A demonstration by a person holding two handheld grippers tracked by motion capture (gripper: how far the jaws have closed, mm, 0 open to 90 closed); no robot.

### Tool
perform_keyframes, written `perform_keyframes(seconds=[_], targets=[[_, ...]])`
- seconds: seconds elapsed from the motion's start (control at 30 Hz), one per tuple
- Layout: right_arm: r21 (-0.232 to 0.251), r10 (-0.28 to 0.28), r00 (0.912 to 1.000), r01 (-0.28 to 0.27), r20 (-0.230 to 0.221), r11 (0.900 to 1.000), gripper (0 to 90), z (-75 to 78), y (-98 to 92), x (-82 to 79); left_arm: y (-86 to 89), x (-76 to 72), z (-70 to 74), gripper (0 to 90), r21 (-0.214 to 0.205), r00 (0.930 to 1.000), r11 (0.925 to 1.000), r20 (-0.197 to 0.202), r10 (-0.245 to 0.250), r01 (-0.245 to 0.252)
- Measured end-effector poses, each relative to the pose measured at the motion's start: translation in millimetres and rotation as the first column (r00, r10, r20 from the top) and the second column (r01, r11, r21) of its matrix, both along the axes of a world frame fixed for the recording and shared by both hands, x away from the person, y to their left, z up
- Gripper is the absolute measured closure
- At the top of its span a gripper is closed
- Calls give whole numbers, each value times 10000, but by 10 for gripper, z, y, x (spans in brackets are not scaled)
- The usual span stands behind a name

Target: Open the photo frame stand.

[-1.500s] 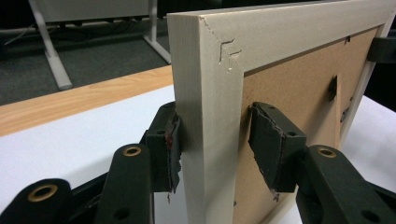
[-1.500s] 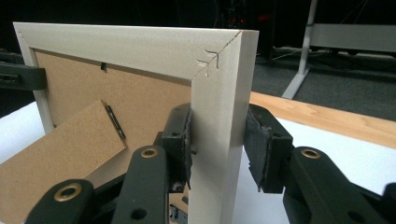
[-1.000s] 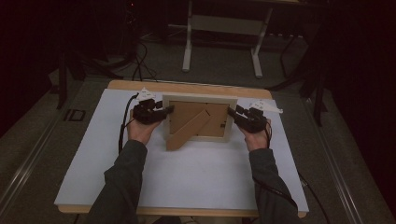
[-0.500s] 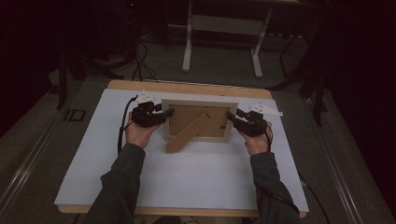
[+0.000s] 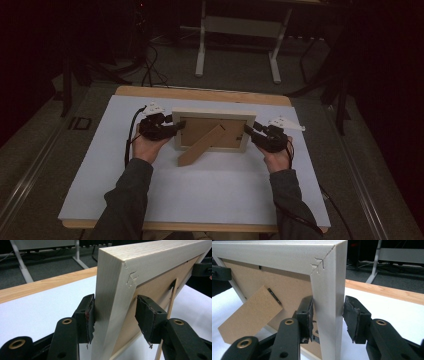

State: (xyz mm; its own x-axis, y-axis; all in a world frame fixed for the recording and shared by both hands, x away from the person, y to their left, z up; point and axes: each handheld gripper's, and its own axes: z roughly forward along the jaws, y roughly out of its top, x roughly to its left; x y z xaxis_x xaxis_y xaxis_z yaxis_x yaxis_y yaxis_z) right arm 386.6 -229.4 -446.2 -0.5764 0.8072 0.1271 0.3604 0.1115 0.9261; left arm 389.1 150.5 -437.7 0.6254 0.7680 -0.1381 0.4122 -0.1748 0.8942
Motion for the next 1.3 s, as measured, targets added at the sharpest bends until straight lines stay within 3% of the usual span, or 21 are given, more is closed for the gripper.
perform_keyframes(seconds=[0.47,0.73,1.07,1.3], targets=[[-99,179,9996,-177,222,9998,575,-16,-13,-147,32,-128,-50,508,-183,9990,9992,273,-353,358],[-205,426,9987,-420,293,9989,544,-51,-22,-178,58,-174,-107,500,-413,9986,9980,230,-479,488],[-432,723,9967,-708,356,9966,514,-65,-19,-174,68,-180,-265,523,111,9988,9990,-236,-423,426],[-509,1130,9921,-1103,548,9926,477,-8,2,-156,87,-202,-325,525,155,9984,9997,-537,-178,186]])
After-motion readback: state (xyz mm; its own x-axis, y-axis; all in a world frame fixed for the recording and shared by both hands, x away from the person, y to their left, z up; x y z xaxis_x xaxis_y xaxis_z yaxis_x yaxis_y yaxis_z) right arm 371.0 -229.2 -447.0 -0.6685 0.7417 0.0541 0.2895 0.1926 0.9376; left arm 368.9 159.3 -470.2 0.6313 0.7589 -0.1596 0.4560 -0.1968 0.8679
